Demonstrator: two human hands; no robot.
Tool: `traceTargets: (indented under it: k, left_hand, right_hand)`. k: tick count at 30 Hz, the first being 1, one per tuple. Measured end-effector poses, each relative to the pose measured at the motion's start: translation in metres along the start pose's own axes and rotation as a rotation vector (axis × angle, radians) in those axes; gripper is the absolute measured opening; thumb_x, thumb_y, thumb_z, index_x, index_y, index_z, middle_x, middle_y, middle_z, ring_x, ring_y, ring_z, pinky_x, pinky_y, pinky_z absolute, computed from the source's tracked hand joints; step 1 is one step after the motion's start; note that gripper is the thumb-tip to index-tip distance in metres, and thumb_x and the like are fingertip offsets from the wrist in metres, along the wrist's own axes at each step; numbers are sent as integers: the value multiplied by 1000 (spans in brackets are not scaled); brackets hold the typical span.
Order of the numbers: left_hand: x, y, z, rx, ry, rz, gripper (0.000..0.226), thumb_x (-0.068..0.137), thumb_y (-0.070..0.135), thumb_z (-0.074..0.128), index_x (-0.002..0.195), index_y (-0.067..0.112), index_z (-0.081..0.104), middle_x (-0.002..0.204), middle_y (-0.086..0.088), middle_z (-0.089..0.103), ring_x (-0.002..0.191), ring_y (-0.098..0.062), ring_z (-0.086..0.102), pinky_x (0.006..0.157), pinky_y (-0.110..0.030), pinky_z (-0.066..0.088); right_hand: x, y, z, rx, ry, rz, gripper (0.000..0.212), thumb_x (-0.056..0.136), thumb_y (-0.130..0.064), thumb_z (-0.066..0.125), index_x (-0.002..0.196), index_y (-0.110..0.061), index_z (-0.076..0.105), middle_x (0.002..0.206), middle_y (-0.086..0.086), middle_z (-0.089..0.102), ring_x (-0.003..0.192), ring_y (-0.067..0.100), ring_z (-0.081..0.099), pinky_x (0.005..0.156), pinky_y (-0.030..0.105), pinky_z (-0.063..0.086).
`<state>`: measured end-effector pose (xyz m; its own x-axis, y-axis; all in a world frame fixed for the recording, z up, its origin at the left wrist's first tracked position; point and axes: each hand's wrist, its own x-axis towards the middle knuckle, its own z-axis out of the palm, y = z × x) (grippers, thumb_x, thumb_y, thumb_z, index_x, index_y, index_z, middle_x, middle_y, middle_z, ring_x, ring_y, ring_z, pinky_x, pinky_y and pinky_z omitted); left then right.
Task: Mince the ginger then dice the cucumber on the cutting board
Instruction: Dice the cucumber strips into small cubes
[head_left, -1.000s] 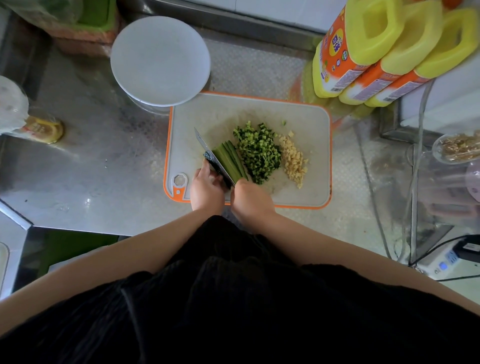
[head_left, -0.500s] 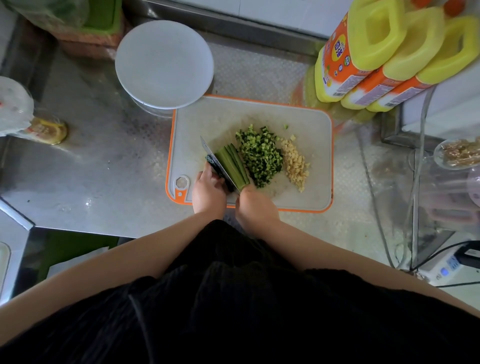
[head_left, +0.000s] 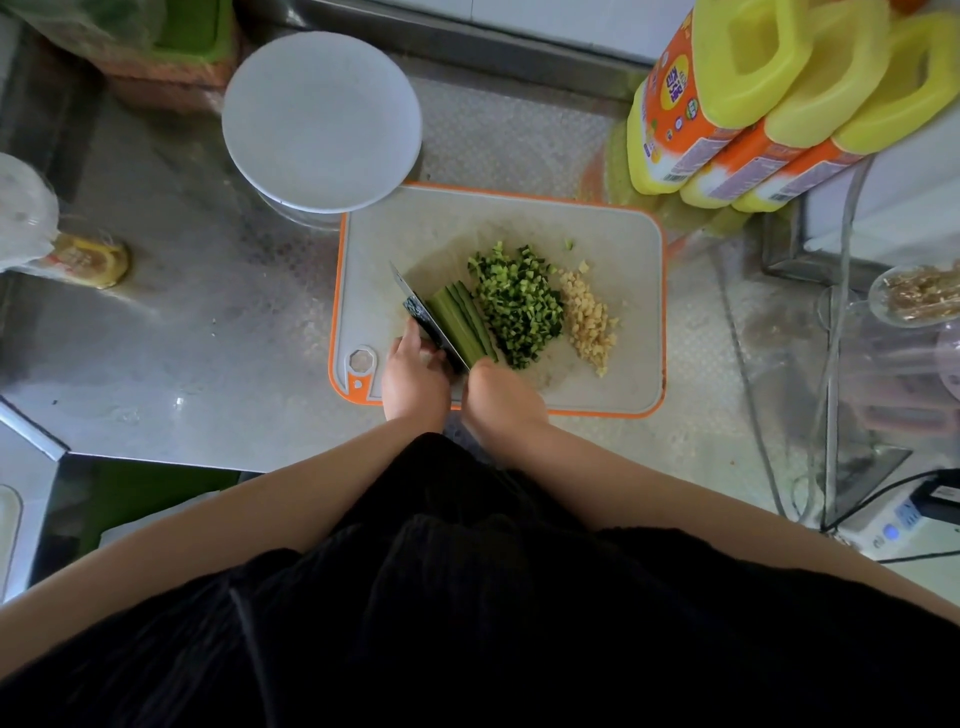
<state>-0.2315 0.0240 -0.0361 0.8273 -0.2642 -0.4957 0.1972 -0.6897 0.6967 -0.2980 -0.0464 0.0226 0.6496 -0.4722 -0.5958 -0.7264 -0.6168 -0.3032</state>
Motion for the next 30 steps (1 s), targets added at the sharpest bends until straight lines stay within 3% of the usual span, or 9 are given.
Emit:
traceTargets:
  k: [2,6,10,12,16,20,25,30]
  left_hand:
    - [1,2,-1,-39,14,16,48,92,5,51,138,17,47,109,0,57,97,-22,60,84,-36,50]
    - [7,6,-5,-175,84,-10,47,93,24,57,137,24,43,116,1,58,101,-25,62,87,-48,52]
    - [11,4,-7,-188,68,1,24,85,32,55,108,31,54,115,2,57,97,-24,62,82,-51,55]
    - [12,4,-7,-186,54,-7,19,85,31,55,104,31,54,113,3,58,96,-24,62,82,-51,55]
    - [11,7,-10,-173,48,17,21,90,27,57,111,28,54,116,2,58,100,-19,61,85,-45,55]
    - [10,6,-11,-144,38,33,26,94,23,53,120,25,54,121,0,57,101,-16,58,88,-39,53]
    - [8,5,-13,-184,28,8,23,93,22,53,116,26,54,118,2,58,101,-18,61,89,-44,53]
    - [10,2,-13,-188,7,18,22,93,26,52,115,29,55,118,3,58,94,-21,66,80,-45,58]
  right_hand:
    - [2,1,-1,19,-5,-4,13,92,-5,44,101,-1,53,98,17,64,89,37,62,62,35,38]
    - [-1,11,-5,29,-18,-4,15,95,-10,45,103,-1,54,99,18,65,91,37,62,64,32,38]
    - [-6,22,3,-1,-41,-28,18,95,-9,43,108,-1,52,97,19,65,90,36,63,63,31,37]
    - [-6,23,6,8,-33,-27,18,96,-10,43,109,-1,52,97,19,65,89,36,63,63,32,38]
    - [-1,29,3,80,-26,-26,27,100,-21,40,118,-3,49,102,19,64,95,36,61,68,33,40]
    - [-5,34,1,74,-16,-108,30,97,-22,42,124,-11,35,77,9,57,77,35,62,58,34,38]
    - [-8,31,3,70,-118,-186,52,94,-22,46,142,-26,25,88,10,64,81,32,62,63,32,40]
    - [-8,30,-4,-43,-115,-183,59,99,-33,41,151,-20,14,84,8,60,73,26,55,61,32,38]
